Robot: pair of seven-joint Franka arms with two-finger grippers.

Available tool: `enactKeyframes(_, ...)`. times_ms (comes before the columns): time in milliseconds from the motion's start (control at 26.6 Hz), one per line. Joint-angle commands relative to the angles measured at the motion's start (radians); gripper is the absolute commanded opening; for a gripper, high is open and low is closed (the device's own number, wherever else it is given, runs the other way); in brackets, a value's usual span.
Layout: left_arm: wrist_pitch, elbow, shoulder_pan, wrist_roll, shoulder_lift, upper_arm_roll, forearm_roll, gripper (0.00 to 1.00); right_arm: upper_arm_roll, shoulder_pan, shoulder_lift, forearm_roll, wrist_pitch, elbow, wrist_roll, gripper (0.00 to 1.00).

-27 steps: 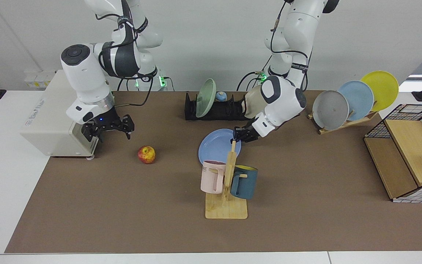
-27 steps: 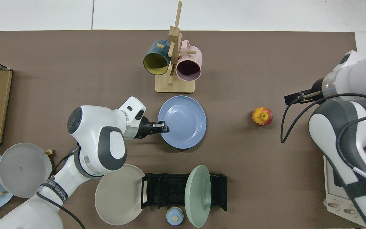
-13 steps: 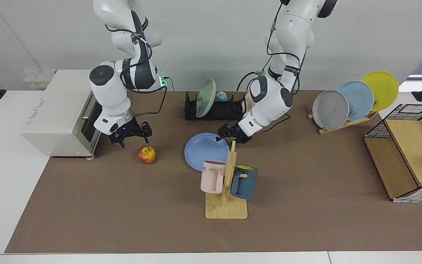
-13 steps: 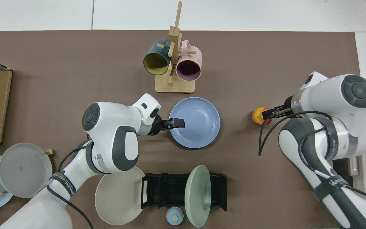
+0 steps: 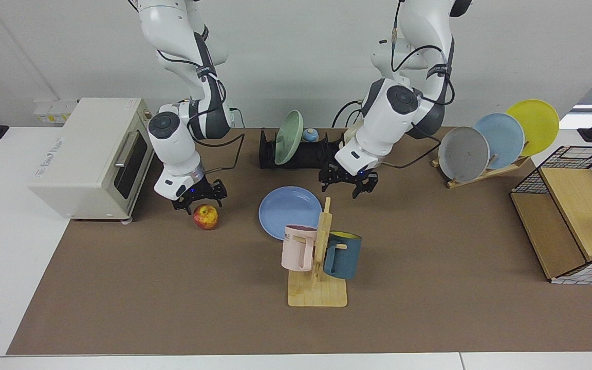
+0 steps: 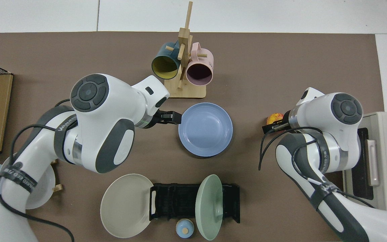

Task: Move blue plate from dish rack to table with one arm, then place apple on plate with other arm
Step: 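Release the plate and withdraw the left gripper while the right gripper grasps the apple, then carry the apple with the right gripper over the blue plate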

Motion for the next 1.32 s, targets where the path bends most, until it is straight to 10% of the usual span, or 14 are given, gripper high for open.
enactKeyframes(0,-0.142,0.008,0.033,-0.022,-0.12,0.015,0.06,1.0,-0.001,-0.01,0.007,0.028,0.062,-0.036,-0.089,1.0)
enactKeyframes(413,-0.288,0.068,0.053,-0.069,-0.182,0.015,0.082,1.0,-0.002,-0.022,0.031,0.028,0.133,-0.067,-0.154,0.97)
enactKeyframes(488,-0.303,0.068,0.051,-0.071,-0.194,0.015,0.109,1.0,-0.002,-0.023,0.036,0.028,0.135,-0.067,-0.163,0.8)
enactKeyframes(601,-0.323,0.076,0.053,-0.071,-0.2,0.016,0.123,1.0,-0.002,-0.019,0.041,0.019,0.133,-0.058,-0.178,0.09)
enactKeyframes(639,-0.327,0.076,0.053,-0.072,-0.203,0.018,0.125,1.0,-0.002,-0.013,0.041,0.02,0.132,-0.056,-0.164,0.0)
enactKeyframes(1277,-0.51,0.171,0.051,-0.003,-0.231,0.078,0.255,1.0,-0.004,0.113,-0.005,0.005,0.013,0.115,0.093,0.0)
